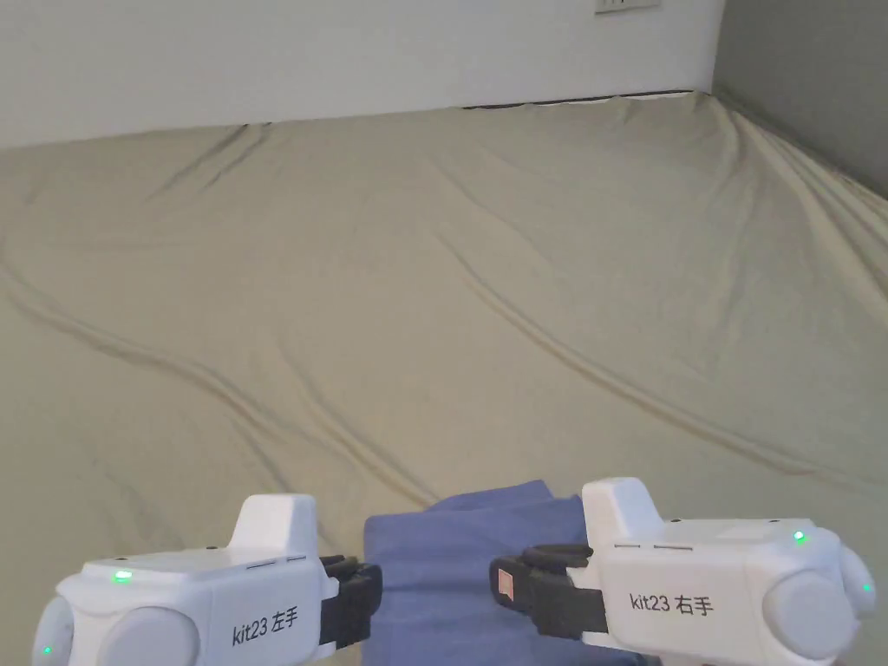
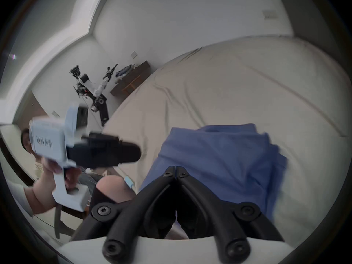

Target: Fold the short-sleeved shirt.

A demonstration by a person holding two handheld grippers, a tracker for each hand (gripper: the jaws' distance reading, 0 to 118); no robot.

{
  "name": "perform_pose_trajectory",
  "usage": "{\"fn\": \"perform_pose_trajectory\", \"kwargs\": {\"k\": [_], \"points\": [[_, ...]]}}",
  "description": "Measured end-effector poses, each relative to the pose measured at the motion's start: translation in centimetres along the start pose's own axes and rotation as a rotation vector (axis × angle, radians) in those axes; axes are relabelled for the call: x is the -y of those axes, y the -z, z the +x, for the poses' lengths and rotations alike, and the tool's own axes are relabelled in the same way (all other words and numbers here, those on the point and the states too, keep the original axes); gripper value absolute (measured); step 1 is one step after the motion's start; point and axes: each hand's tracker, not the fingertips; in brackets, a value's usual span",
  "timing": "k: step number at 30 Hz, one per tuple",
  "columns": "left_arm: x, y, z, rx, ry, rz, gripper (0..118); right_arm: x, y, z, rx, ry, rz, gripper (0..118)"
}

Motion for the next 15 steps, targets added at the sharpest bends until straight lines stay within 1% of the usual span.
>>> {"fn": "perform_pose_trajectory", "kwargs": {"k": [1,4,6,7,8,9,10,11,14,15], "points": [[0.4,-0.2,-1.3,0.022,-0.037,0.001,0,-0.7,1.0,1.0,0.011,0.003,0.014,0],[0.9,0.2,-3.7,0.074,-0.127,-0.014,0,-1.0,2.8,5.2,-0.06,0.123,-0.094,0],[0.8,0.7,-4.6,0.089,-0.126,-0.016,0,-0.1,3.7,7.5,-0.017,0.181,-0.153,0],[0.7,0.9,-4.9,0.11,-0.126,-0.015,0,0.7,3.9,8.5,0.023,0.193,-0.21,0],[0.7,1.2,-5.3,0.146,-0.125,-0.017,0,1.3,4.0,9.4,0.031,0.214,-0.226,0],[0.6,1.6,-5.7,0.182,-0.132,-0.021,0,1.5,3.6,10.0,-0.05,0.265,-0.164,0],[0.5,2.1,-6.1,0.224,-0.144,-0.026,0,1.3,3.1,10.4,-0.085,0.306,-0.136,0],[0.3,2.5,-6.6,0.248,-0.168,-0.027,7,1.5,2.8,10.0,-0.033,0.265,-0.156,0],[-0.2,4.6,-8.6,0.334,-0.243,-0.056,78,1.6,2.2,10.5,-0.04,0.239,-0.167,0],[-0.2,5.3,-9.1,0.324,-0.265,-0.056,93,1.5,2.3,10.4,-0.042,0.246,-0.167,0]]}}
